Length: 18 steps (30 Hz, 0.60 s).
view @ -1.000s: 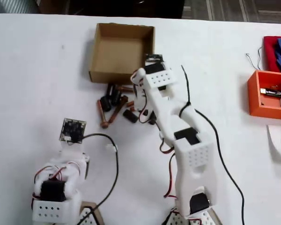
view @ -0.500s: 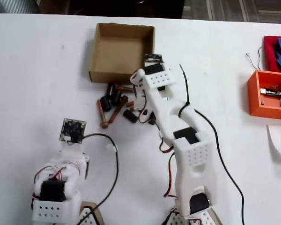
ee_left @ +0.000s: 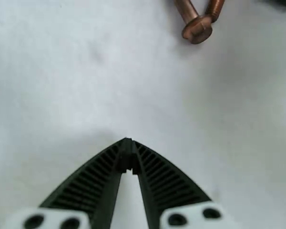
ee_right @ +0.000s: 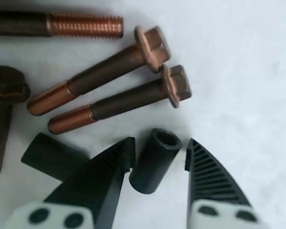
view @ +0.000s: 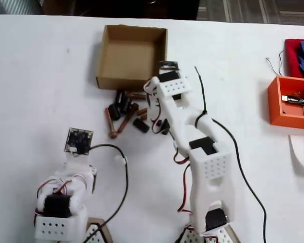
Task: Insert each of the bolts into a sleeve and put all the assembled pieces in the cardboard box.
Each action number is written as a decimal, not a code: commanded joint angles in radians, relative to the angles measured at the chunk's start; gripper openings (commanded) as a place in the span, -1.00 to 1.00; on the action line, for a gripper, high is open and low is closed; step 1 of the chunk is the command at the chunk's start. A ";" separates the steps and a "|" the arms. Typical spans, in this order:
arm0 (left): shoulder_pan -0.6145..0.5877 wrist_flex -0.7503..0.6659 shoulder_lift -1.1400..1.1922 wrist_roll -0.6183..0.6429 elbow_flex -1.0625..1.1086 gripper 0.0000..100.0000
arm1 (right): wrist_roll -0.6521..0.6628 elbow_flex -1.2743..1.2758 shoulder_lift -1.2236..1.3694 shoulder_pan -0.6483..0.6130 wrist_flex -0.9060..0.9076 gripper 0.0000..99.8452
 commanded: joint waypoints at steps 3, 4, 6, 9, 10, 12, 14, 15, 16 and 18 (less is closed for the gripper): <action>0.009 0.003 -0.026 0.002 0.019 -0.95 | 0.002 0.000 -0.005 0.012 -0.008 -0.65; 0.009 0.003 -0.026 0.002 0.019 -0.95 | 0.002 0.000 -0.005 0.010 -0.008 -0.66; 0.009 0.003 -0.026 0.002 0.019 -0.95 | 0.002 0.002 -0.005 0.010 -0.002 -0.67; 0.009 0.003 -0.026 0.002 0.019 -0.95 | 0.002 0.002 -0.005 0.008 0.008 -0.79; 0.009 0.003 -0.026 0.002 0.019 -0.95 | 0.002 0.002 -0.005 0.008 0.015 -0.83; 0.009 0.003 -0.026 0.002 0.019 -0.95 | 0.003 0.002 -0.005 0.007 0.022 -0.86; 0.009 0.003 -0.026 0.002 0.019 -0.95 | 0.029 0.002 -0.005 0.007 0.027 -0.82; 0.009 0.003 -0.026 0.002 0.019 -0.95 | 0.049 0.002 -0.005 0.002 0.022 -0.79; 0.009 0.003 -0.026 0.002 0.019 -0.95 | 0.063 0.002 -0.005 -0.001 0.022 -0.76; 0.009 0.003 -0.026 0.002 0.019 -0.95 | 0.068 0.002 -0.005 -0.004 0.024 -0.74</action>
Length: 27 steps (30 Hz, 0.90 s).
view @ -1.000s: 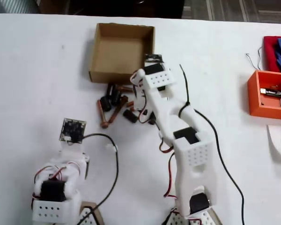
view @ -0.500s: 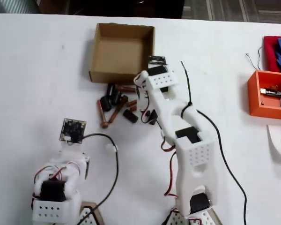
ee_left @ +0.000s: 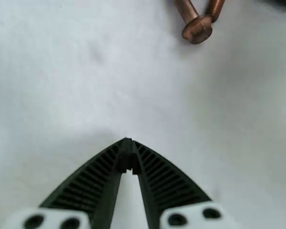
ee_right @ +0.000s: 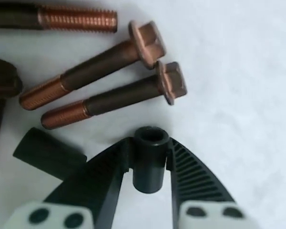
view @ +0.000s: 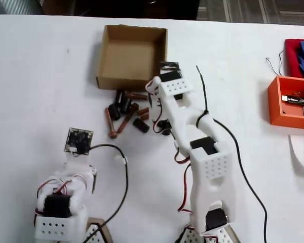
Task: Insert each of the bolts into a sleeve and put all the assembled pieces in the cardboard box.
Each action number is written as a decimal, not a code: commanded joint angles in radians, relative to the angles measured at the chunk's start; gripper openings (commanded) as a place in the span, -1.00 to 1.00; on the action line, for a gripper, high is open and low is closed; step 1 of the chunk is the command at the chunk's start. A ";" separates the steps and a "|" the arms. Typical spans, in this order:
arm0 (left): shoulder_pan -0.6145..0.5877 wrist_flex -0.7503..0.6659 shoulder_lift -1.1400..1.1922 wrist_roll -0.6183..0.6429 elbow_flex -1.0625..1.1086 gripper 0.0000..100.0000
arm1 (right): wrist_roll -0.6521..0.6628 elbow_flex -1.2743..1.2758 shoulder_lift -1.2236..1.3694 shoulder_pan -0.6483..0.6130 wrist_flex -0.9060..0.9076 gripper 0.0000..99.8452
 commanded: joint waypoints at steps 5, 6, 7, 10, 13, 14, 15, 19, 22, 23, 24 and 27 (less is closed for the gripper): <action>0.009 0.003 -0.026 0.002 0.019 -0.95 | 0.021 -0.005 -0.005 -0.010 0.013 -0.75; 0.009 0.003 -0.026 0.002 0.019 -0.95 | 0.021 -0.005 -0.005 -0.010 0.015 -0.74; 0.009 0.003 -0.026 0.002 0.019 -0.95 | 0.021 -0.005 -0.005 -0.010 0.015 -0.73; 0.009 0.003 -0.026 0.002 0.019 -0.95 | 0.023 -0.005 -0.005 -0.010 0.015 -0.71; 0.009 0.003 -0.026 0.002 0.019 -0.95 | 0.023 -0.005 -0.005 -0.021 0.028 -0.71; 0.009 0.003 -0.026 0.002 0.019 -0.95 | 0.025 -0.002 -0.005 -0.028 0.031 -0.71; 0.009 0.003 -0.026 0.002 0.019 -0.95 | 0.034 0.006 -0.005 -0.039 0.036 -0.71; 0.009 0.003 -0.026 0.002 0.019 -0.95 | 0.046 0.026 -0.002 -0.077 0.024 -0.71; 0.009 0.003 -0.026 0.002 0.019 -0.95 | 0.048 0.018 0.016 -0.074 0.012 -0.71; 0.009 0.003 -0.026 0.002 0.019 -0.95 | 0.049 0.015 0.025 -0.073 0.008 -0.71; 0.009 0.003 -0.026 0.002 0.019 -0.95 | 0.049 0.015 0.033 -0.067 0.007 -0.71; 0.009 0.003 -0.026 0.002 0.019 -0.95 | 0.049 0.014 0.050 -0.048 0.001 -0.71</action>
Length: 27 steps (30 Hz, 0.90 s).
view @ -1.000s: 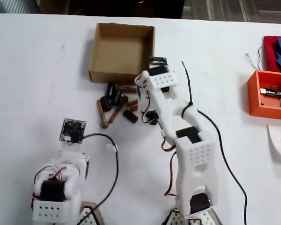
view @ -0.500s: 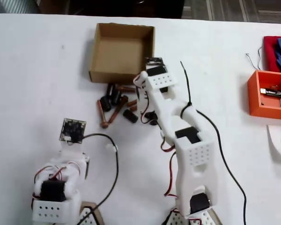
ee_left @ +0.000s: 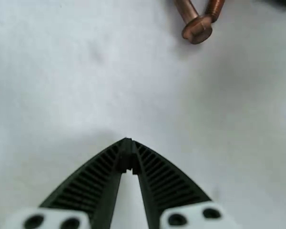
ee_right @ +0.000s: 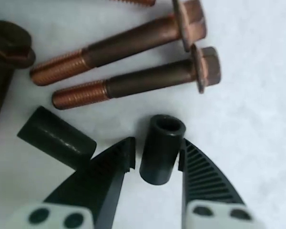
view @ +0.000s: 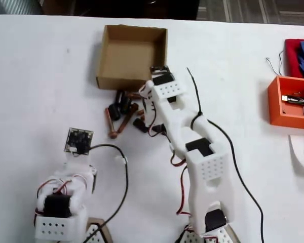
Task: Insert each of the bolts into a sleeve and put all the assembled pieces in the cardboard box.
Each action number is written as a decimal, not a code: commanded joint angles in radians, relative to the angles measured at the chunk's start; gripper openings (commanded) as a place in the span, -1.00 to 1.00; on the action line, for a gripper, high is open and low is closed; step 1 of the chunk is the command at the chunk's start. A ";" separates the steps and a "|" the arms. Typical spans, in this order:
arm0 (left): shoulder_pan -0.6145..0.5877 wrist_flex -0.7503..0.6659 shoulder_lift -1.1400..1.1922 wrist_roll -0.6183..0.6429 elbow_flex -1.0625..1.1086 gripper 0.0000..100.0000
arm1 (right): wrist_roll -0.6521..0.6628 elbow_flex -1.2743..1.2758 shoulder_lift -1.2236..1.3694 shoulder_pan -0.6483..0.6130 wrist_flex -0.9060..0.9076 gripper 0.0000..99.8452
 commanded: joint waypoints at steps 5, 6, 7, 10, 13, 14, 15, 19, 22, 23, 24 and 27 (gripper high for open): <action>0.009 0.003 -0.026 0.002 0.019 -0.95 | 0.008 -0.031 0.018 0.030 -0.022 -0.71; 0.009 0.003 -0.026 0.002 0.019 -0.95 | 0.009 -0.038 0.018 0.031 -0.021 -0.71; 0.009 0.003 -0.026 0.002 0.019 -0.95 | 0.009 -0.043 0.018 0.031 -0.021 -0.71; 0.009 0.003 -0.026 0.002 0.019 -0.95 | 0.026 -0.041 0.019 0.030 -0.021 -0.72; 0.009 0.003 -0.026 0.002 0.019 -0.95 | 0.029 -0.040 0.019 0.038 -0.021 -0.93; 0.009 0.003 -0.026 0.002 0.019 -0.95 | 0.029 -0.040 0.019 0.039 -0.021 -0.99; 0.009 0.003 -0.026 0.002 0.019 -0.95 | 0.029 -0.040 0.018 0.039 -0.021 -0.94; 0.009 0.003 -0.026 0.002 0.019 -0.95 | 0.029 -0.049 0.004 0.039 -0.010 -0.96; 0.009 0.003 -0.026 0.002 0.019 -0.95 | 0.046 -0.060 -0.048 0.042 0.010 -0.96; 0.009 0.003 -0.026 0.002 0.019 -0.95 | 0.069 -0.063 -0.077 0.044 0.021 -0.96; 0.009 0.003 -0.026 0.002 0.019 -0.95 | 0.087 -0.063 -0.114 0.044 0.031 -0.96; 0.009 0.003 -0.026 0.002 0.019 -0.95 | 0.104 -0.055 -0.269 0.056 0.085 -0.96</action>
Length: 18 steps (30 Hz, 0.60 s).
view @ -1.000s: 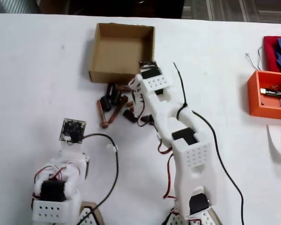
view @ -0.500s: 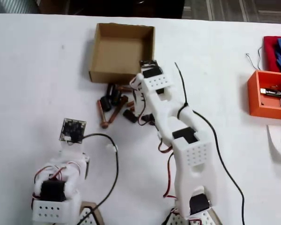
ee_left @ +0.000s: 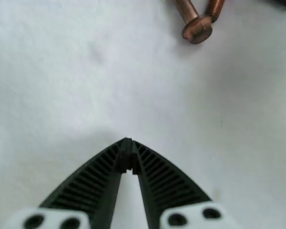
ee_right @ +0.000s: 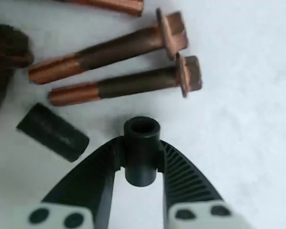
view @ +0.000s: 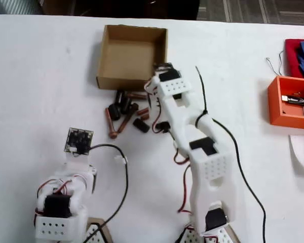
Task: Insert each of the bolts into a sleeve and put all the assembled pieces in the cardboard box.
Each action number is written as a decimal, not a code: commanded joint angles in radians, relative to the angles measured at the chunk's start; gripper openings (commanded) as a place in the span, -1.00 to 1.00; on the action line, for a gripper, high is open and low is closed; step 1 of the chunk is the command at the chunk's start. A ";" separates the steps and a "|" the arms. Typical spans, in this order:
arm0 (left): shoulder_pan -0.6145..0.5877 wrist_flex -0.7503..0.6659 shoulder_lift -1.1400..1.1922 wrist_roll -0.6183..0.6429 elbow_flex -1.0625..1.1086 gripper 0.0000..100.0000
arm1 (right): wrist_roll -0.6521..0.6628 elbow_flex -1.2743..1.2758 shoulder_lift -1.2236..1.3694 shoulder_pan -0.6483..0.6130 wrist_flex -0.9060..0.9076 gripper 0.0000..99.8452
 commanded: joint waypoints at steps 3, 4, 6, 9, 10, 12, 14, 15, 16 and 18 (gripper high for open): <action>0.009 0.003 -0.026 0.002 0.019 -0.95 | 0.025 -0.029 -0.381 0.047 0.110 -0.96; 0.009 0.003 -0.026 0.002 0.019 -0.95 | 0.048 -0.023 -0.450 0.051 0.127 -0.96; 0.009 0.003 -0.026 0.002 0.019 -0.95 | 0.104 0.012 -0.593 0.054 0.137 -0.96; 0.009 0.003 -0.026 0.002 0.019 -0.95 | 0.172 0.127 -0.809 0.067 0.120 -0.96; 0.009 0.003 -0.026 0.002 0.019 -0.95 | 0.195 0.176 -0.880 0.074 0.108 -0.96; 0.009 0.003 -0.026 0.002 0.019 -0.95 | 0.244 0.290 -1.012 0.079 0.082 -0.96; 0.009 0.003 -0.026 0.002 0.019 -0.95 | 0.272 0.419 -1.142 0.097 0.065 -0.96; 0.009 0.003 -0.026 0.002 0.019 -0.95 | 0.276 0.486 -1.204 0.105 0.050 -0.96; 0.009 0.003 -0.026 0.002 0.019 -0.95 | 0.278 0.551 -1.260 0.116 0.028 -0.96; 0.009 0.003 -0.026 0.002 0.019 -0.95 | 0.304 0.664 -1.368 0.151 -0.024 -0.96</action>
